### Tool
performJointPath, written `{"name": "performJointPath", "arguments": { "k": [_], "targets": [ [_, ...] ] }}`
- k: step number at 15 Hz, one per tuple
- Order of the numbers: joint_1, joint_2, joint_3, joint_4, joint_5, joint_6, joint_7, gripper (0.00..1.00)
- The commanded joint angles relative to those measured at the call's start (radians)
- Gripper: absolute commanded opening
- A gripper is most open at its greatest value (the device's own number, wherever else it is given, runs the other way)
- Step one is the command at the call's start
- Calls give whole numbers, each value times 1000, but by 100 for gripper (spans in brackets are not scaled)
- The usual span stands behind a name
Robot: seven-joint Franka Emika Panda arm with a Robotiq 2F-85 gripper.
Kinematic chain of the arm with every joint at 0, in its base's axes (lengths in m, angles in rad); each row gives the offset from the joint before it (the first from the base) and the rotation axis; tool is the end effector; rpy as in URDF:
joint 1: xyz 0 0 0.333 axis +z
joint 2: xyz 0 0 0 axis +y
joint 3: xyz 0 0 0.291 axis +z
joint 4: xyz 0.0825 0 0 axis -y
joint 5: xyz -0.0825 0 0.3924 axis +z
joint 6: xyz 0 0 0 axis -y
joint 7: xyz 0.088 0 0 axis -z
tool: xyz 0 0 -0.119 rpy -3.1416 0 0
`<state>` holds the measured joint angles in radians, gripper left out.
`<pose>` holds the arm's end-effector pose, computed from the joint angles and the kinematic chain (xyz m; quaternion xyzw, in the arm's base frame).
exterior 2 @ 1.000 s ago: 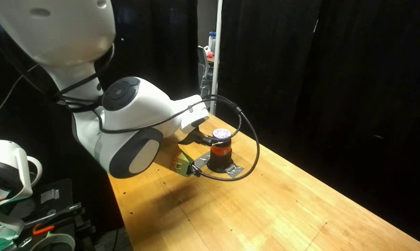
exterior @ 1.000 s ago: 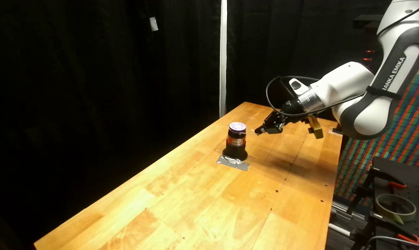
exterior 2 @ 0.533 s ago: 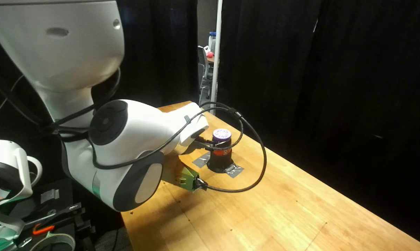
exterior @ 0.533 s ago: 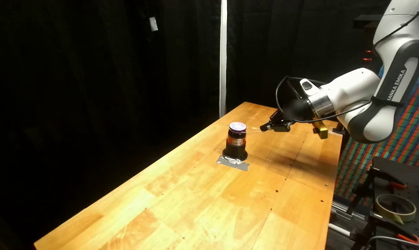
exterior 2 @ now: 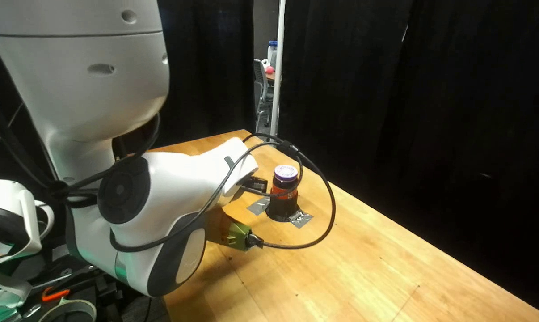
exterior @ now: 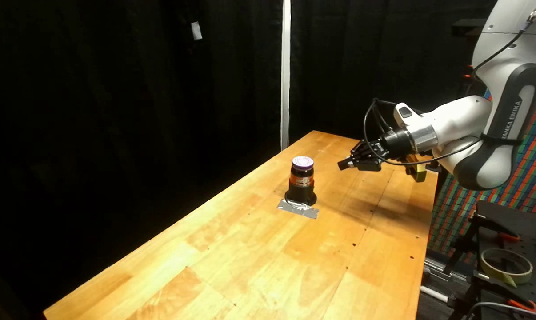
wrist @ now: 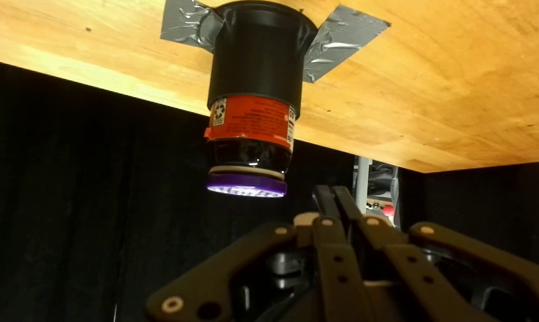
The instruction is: Put the rubber band on the cup
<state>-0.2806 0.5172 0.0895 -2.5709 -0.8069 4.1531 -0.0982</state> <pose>0.4348 0.0264 0.1802 -0.8044 -0.2965 -0.4995 0.1246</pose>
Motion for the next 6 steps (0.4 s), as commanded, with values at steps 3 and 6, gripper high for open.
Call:
{"name": "performJointPath", "arguments": {
  "k": [3, 6],
  "targets": [
    [27, -89, -65, -3, -144, -207, 196, 41],
    [-23, -157, -48, 28, -254, -454, 374, 64]
  ]
}}
